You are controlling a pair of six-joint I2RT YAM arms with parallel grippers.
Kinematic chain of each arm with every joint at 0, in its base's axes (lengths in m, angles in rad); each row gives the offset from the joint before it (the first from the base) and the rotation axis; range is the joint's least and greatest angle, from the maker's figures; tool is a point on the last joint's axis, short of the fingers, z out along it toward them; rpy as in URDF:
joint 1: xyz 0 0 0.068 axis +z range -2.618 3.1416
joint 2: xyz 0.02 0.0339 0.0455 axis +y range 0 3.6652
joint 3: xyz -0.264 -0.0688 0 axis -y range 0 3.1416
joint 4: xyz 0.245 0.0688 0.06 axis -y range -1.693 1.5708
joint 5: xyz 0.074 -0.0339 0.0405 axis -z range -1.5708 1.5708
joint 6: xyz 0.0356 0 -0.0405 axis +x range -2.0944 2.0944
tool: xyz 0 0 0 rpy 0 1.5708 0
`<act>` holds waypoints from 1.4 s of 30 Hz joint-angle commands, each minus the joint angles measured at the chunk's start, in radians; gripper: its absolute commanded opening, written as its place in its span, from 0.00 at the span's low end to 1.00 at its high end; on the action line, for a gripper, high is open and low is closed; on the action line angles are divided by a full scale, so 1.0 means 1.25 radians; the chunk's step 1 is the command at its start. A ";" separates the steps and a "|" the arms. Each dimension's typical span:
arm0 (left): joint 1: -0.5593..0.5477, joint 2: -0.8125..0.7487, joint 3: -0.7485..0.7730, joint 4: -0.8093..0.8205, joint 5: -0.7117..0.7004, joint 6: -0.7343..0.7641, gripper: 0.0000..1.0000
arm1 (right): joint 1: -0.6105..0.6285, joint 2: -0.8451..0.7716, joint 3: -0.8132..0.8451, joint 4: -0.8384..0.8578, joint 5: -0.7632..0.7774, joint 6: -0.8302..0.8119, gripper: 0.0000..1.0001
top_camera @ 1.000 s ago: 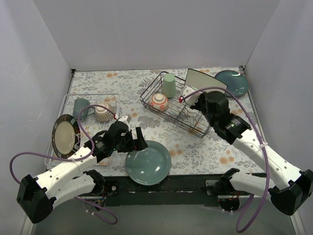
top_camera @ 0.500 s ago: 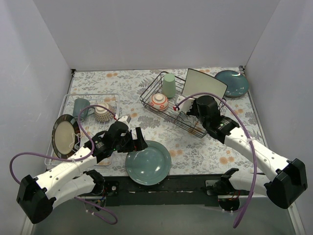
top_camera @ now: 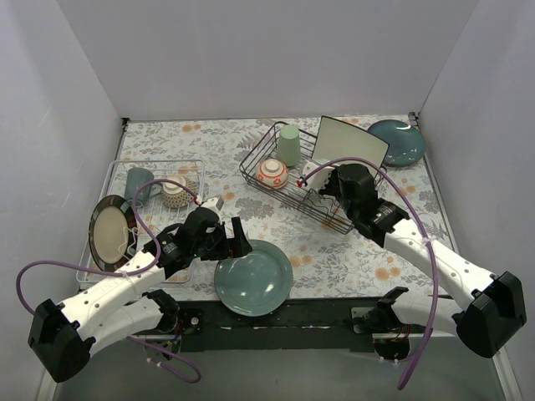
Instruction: Load the mixed dishes into the dish rack
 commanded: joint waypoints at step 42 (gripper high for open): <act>-0.003 -0.020 -0.010 0.010 -0.009 -0.001 0.98 | -0.050 0.216 0.150 0.082 0.025 0.098 0.04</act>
